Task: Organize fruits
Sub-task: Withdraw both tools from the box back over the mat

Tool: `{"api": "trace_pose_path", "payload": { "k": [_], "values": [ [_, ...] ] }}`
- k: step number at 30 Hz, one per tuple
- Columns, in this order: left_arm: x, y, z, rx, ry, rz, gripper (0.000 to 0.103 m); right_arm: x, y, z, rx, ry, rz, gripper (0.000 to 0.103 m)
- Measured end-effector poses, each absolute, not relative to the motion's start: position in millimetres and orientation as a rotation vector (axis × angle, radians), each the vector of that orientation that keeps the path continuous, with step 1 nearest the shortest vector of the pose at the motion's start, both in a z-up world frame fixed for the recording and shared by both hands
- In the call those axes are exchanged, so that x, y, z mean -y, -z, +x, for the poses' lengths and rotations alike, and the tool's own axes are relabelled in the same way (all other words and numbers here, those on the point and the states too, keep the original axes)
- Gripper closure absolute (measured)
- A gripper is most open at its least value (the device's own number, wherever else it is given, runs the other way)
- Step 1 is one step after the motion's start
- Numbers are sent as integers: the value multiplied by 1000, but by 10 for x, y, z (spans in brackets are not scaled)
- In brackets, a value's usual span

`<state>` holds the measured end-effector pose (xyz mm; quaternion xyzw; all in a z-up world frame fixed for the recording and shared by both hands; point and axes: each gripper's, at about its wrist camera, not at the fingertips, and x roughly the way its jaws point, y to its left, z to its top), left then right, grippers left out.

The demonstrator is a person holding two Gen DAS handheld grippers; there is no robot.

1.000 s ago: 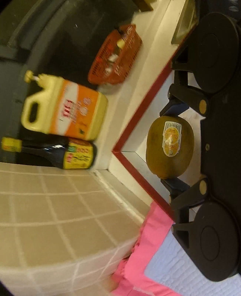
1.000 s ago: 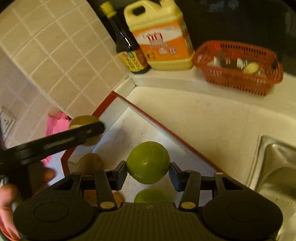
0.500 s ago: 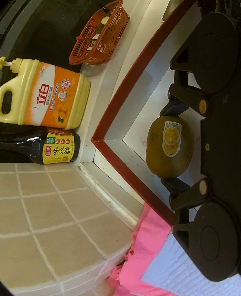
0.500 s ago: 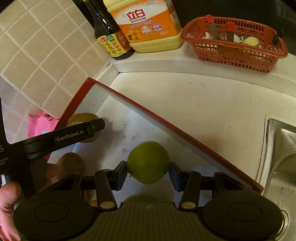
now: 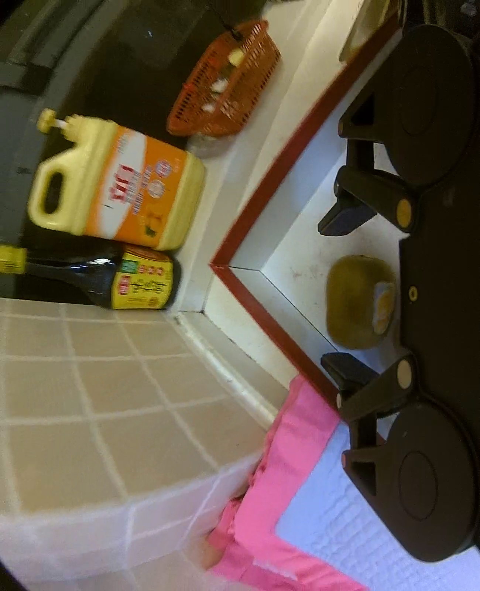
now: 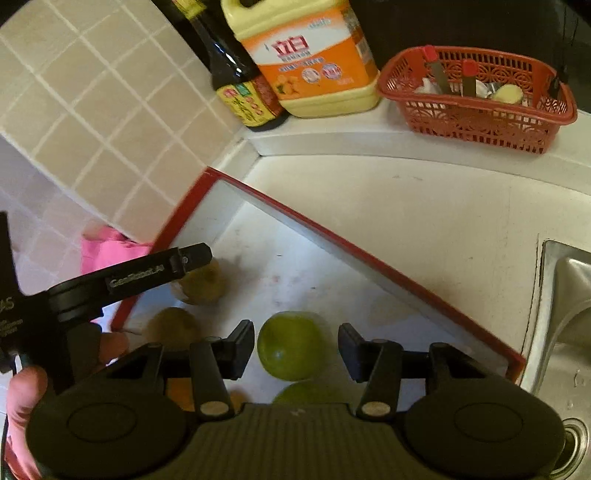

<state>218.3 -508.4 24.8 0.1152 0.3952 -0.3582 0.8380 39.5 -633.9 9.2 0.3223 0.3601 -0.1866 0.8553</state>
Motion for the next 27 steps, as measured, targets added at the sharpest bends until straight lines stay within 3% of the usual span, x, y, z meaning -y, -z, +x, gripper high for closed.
{"api": "trace_pose_path", "payload": {
  "k": [11, 20, 27],
  "values": [
    [4199, -1023, 1696, -680, 667, 171, 20, 6009, -592, 136, -678, 303, 639, 50],
    [2948, -1342, 1344, -633, 484, 118, 20, 5384, -839, 181, -671, 126, 607, 48],
    [1825, -1535, 1075, -605, 283, 5, 19, 4671, -853, 393, -731, -88, 609, 38]
  ]
}}
